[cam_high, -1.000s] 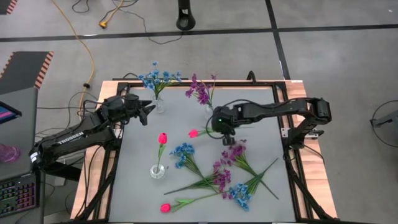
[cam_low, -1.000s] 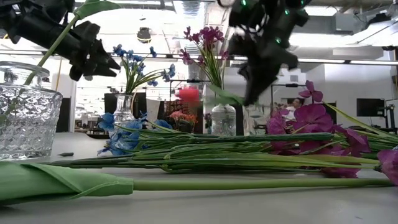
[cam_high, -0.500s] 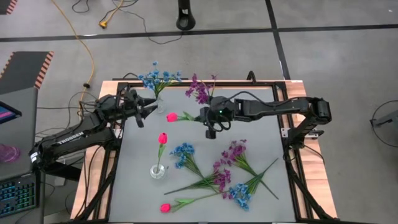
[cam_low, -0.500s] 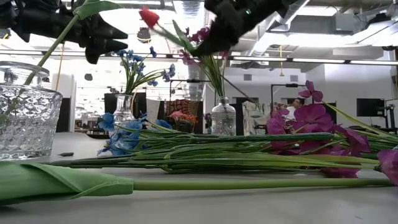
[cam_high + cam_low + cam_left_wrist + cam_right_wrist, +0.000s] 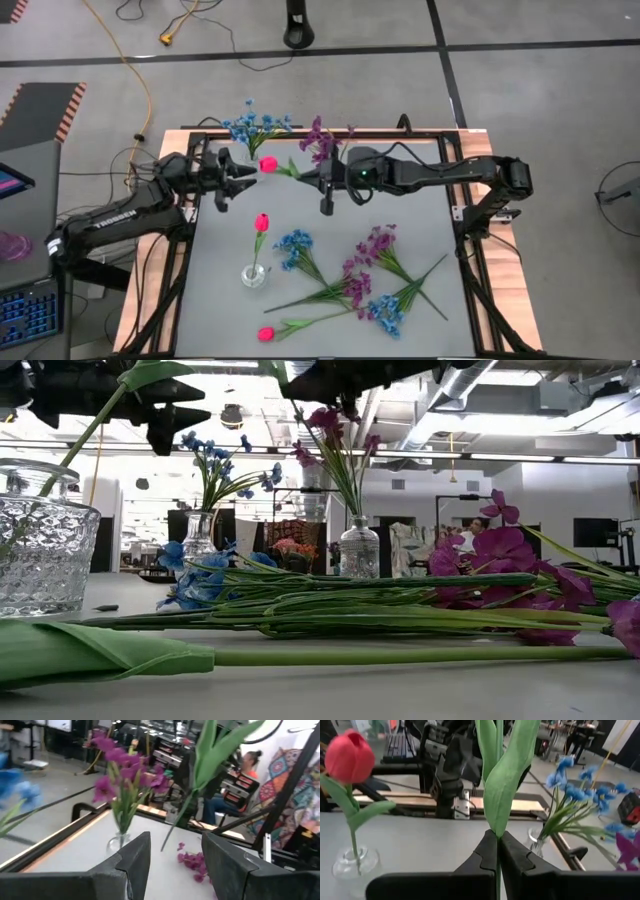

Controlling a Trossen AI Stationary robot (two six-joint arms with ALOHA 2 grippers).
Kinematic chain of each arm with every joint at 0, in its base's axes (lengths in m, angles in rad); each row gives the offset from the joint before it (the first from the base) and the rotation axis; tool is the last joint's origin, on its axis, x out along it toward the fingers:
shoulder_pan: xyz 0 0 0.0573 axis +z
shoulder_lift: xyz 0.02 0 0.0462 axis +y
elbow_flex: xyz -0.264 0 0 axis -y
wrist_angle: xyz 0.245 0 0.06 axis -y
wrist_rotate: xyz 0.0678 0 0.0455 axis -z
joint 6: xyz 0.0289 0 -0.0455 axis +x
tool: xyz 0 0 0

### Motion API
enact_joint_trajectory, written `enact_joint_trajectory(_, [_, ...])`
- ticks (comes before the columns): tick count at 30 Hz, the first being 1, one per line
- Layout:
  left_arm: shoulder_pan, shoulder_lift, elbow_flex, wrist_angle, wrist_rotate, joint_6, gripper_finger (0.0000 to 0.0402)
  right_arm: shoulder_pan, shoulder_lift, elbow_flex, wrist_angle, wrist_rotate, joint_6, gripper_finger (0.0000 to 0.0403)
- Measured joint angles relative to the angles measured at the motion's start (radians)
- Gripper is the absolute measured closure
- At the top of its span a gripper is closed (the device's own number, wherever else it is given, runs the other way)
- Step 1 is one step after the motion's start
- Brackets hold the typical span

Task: Sort flowers into vase by color
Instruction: Put the top red flower into the bottom transparent vase

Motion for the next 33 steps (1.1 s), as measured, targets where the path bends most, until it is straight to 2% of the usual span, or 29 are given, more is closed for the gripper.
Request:
enact_joint_trajectory(8, [-0.095,0.16,0.0,0.297,-0.057,0.097,0.0237,0.0,0.001,0.0,0.037,0.0,0.0,0.0368])
enact_joint_trajectory(17, [-0.131,0.328,0.002,0.593,-0.093,0.136,0.0237,0.0,0.001,0.0,0.05,0.0,0.0,0.0367])
enact_joint_trajectory(26, [-0.171,0.475,0.113,0.608,-0.089,0.148,0.0237,0.0,0.001,0.0,0.054,0.0,0.0,0.0367])
enact_joint_trajectory(33, [-0.204,0.537,0.15,0.606,-0.081,0.156,0.0237,0.0,0.002,0.0,0.089,0.0,-0.001,0.0367])
